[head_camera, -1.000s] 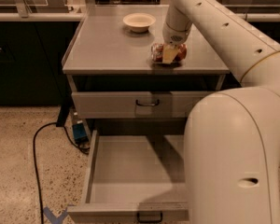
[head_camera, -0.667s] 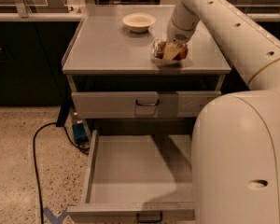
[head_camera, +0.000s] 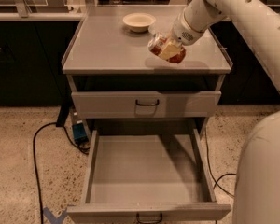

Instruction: Place coke can into middle drawer

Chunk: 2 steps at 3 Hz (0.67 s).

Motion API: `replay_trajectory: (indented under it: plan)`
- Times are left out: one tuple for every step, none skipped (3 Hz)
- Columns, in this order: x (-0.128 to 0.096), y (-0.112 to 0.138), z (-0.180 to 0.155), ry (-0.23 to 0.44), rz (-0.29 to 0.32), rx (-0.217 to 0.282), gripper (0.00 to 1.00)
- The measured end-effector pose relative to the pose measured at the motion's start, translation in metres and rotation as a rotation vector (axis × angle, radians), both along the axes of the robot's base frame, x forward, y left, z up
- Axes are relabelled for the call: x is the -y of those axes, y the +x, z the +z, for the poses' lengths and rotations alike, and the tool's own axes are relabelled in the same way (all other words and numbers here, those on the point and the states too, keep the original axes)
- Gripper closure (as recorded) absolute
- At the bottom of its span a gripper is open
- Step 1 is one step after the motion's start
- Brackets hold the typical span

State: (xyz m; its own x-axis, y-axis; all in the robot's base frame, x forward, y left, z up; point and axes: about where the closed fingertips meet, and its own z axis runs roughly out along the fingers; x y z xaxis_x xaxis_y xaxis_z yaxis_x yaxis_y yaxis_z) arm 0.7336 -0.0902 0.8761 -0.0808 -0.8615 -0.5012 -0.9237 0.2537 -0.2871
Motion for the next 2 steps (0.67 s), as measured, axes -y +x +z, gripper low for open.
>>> replay_trajectory:
  plan:
    - [-0.019, -0.038, -0.013, 0.058, 0.029, -0.069, 1.00]
    - [-0.038, -0.080, -0.027, 0.016, 0.091, -0.123, 1.00]
